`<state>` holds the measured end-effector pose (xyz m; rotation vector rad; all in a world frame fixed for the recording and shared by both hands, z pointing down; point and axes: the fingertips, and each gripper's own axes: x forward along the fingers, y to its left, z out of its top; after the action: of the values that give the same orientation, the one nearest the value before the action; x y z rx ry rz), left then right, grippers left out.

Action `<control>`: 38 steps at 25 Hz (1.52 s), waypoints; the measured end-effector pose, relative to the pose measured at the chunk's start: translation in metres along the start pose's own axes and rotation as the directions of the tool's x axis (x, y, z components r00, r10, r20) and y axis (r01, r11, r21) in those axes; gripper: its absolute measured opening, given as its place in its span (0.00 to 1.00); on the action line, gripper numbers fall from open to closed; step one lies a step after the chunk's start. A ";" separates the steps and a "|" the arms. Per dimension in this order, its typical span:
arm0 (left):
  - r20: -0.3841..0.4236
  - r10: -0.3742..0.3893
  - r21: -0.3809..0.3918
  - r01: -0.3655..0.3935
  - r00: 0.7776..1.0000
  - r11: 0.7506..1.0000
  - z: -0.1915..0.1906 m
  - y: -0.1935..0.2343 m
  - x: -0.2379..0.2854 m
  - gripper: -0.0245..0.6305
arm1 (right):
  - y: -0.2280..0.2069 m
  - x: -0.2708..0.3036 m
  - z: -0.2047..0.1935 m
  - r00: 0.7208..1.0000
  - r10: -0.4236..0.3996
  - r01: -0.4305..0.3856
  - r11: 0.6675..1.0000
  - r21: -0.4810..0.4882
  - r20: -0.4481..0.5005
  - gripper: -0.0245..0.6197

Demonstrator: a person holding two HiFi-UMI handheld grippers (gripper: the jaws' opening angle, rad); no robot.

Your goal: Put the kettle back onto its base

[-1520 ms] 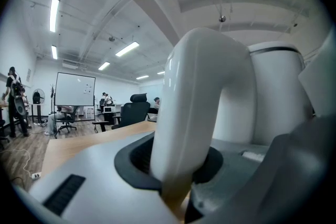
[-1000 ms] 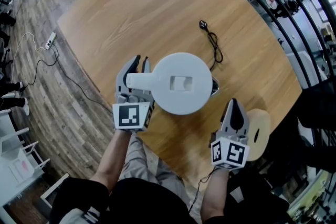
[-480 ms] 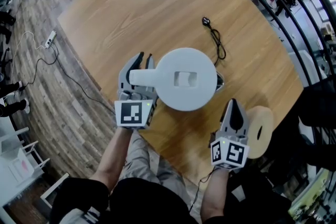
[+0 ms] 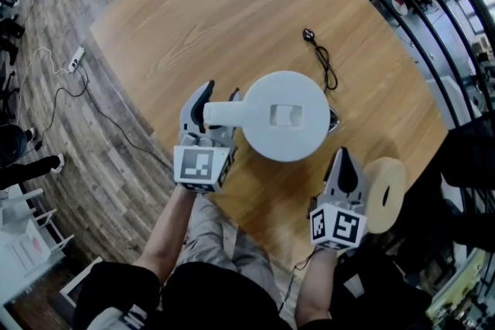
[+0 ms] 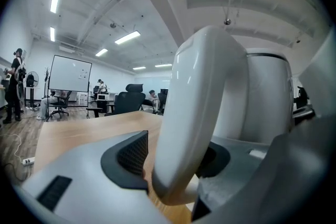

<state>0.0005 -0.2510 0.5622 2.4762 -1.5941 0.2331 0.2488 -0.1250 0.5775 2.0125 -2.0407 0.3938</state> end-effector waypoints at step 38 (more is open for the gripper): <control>-0.105 -0.160 0.053 0.166 0.981 0.985 0.050 -0.017 -0.080 0.37 | 0.027 -0.058 0.079 0.991 -0.071 0.071 0.997 0.007 0.113 0.04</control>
<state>-0.0149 -0.1858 0.4940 2.5799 -1.3557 0.3814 0.2241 -0.0988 0.4825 2.1478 -2.0267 0.2752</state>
